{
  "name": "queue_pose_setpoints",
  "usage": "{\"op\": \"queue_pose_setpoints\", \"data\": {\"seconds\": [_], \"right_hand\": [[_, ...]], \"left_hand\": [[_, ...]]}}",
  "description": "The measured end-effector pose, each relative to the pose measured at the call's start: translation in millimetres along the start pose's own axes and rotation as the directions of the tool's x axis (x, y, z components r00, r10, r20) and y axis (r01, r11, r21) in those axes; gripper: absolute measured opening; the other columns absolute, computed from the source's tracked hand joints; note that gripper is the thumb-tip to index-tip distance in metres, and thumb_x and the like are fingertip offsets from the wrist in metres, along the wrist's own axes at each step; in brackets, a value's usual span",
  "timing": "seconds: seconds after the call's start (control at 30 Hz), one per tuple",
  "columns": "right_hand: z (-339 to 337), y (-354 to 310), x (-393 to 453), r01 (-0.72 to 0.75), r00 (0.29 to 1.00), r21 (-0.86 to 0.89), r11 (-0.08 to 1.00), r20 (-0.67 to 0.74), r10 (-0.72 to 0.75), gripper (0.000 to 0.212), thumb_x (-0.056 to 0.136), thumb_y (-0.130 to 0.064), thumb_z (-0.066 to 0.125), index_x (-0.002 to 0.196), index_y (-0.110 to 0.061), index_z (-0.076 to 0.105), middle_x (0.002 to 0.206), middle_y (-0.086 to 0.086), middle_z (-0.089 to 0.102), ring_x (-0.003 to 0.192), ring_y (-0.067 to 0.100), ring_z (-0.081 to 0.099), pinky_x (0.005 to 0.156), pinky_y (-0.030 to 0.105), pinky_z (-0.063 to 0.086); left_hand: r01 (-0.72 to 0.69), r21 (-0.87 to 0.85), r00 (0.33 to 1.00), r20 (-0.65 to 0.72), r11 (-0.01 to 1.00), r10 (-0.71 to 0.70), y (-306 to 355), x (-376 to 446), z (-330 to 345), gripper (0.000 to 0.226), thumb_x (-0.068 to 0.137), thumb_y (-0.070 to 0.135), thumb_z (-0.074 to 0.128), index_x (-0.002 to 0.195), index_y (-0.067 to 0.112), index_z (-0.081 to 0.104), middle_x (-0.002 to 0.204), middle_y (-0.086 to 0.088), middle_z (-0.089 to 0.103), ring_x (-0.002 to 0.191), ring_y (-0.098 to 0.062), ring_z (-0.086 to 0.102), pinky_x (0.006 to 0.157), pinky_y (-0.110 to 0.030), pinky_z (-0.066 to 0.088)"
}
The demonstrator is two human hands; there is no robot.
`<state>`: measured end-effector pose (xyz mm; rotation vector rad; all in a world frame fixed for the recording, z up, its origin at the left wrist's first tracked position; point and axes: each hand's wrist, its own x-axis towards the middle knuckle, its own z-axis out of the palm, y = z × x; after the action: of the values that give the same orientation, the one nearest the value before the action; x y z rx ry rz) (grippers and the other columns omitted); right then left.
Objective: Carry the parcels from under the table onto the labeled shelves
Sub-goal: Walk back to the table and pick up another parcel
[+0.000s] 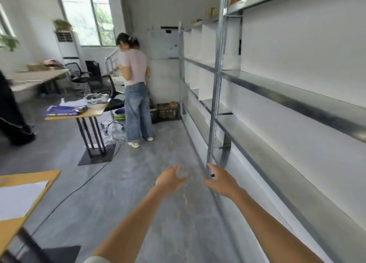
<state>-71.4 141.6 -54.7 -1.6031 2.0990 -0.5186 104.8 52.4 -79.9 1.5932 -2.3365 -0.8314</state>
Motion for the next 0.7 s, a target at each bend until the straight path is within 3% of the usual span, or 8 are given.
{"op": "queue_pose_setpoints", "data": {"seconds": [0.2,0.37,0.7], "right_hand": [[23.2,-74.5,128.2,0.192,0.975,-0.014,0.981,0.117,-0.189,0.075,0.085,-0.038,0.061,0.149,-0.019,0.027,0.155,0.005,0.033,0.141,0.022,0.035,0.114,0.032,0.030],[45.8,-140.6,223.0,0.330,0.928,0.000,0.944,0.185,-0.324,0.073,0.084,-0.032,0.062,0.148,-0.017,0.030,0.154,0.008,0.034,0.140,0.022,0.036,0.114,0.031,0.030],[156.4,-269.2,392.9,0.519,0.791,-0.079,0.851,0.420,-0.444,0.076,0.085,-0.039,0.059,0.150,-0.020,0.026,0.156,0.007,0.029,0.141,0.022,0.034,0.114,0.032,0.030]], "left_hand": [[0.198,0.035,0.972,-0.135,0.980,-0.191,-63.9,57.4,-76.1,0.063,0.087,0.041,0.053,0.145,0.024,0.036,0.150,-0.006,0.041,0.133,-0.028,0.045,0.106,-0.040,0.041],[0.324,-0.049,0.913,-0.244,0.945,-0.326,-117.1,99.7,-126.5,0.063,0.090,0.041,0.050,0.147,0.023,0.031,0.151,-0.006,0.039,0.133,-0.027,0.045,0.107,-0.041,0.041],[0.496,-0.146,0.816,-0.259,0.856,-0.517,-275.5,194.5,-201.7,0.066,0.091,0.041,0.051,0.149,0.021,0.027,0.152,-0.008,0.039,0.134,-0.027,0.044,0.107,-0.040,0.041]]}}
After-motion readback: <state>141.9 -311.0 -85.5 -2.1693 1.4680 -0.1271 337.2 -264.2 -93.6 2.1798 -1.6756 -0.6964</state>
